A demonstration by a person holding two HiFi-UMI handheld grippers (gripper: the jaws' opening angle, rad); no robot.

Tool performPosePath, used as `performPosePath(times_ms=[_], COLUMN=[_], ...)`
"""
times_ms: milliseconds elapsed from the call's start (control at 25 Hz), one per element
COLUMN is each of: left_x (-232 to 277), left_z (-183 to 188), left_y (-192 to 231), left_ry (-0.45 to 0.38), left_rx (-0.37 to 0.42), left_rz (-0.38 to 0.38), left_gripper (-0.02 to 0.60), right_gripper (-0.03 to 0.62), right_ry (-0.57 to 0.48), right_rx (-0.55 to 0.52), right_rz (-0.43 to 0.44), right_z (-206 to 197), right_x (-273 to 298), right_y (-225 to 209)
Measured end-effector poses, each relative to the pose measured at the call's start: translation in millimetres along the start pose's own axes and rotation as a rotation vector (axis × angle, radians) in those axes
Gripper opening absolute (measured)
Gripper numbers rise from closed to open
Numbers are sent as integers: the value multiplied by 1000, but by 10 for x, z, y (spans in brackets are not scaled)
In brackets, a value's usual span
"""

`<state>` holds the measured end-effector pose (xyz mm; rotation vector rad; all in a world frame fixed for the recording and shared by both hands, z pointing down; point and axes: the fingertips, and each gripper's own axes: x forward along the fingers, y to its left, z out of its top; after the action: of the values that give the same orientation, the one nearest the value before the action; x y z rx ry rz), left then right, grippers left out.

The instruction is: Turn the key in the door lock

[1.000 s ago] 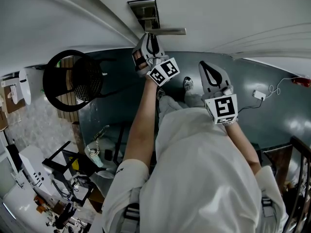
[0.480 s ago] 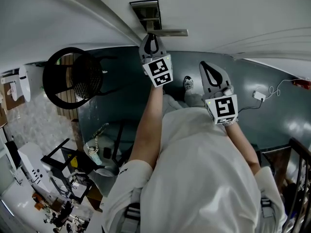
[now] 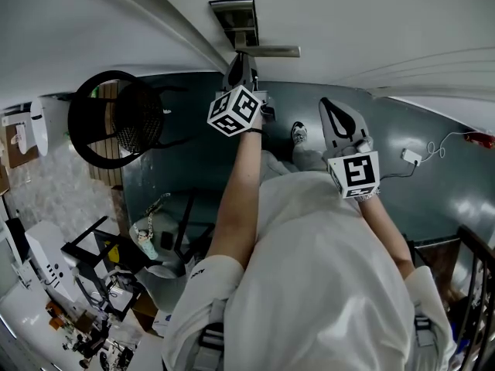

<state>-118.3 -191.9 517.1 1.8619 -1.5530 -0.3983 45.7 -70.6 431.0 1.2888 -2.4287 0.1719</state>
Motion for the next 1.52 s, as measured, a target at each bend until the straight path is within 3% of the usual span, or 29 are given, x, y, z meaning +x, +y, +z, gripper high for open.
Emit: performPosePath(times_ms=[320,560,840,1000,1200,1400,1520], left_x=[0,15,14,36,20,6,-10], left_z=[11,17,-27,-42,-56,-64,-65], left_y=[34,25,89,88,70,40,37], left_ry=[-16,-54,-104,-143,-140,-135,-123], left_rx=[-724,-1074,-1336,-1524,-1593,-1842,-1871], left_rz=[-224,-360,-426,-483,-491,-502,-489], left_gripper=[28,43,44,41,41,26,26], right_gripper=[-8,-8,-8,-8,-8,-8,-8], right_ry=[8,12,23,17,14,24,22], right_rx=[-3,-3,-8,-8,-9,-15,-16], right_rz=[22,37,33,41,48,48,55], right_z=[-21,-44,-98,-68,-42,-54,-14], right_x=[13,47,59,105,117,159,173], right_y=[31,37,-17,-31,-13,-20,18])
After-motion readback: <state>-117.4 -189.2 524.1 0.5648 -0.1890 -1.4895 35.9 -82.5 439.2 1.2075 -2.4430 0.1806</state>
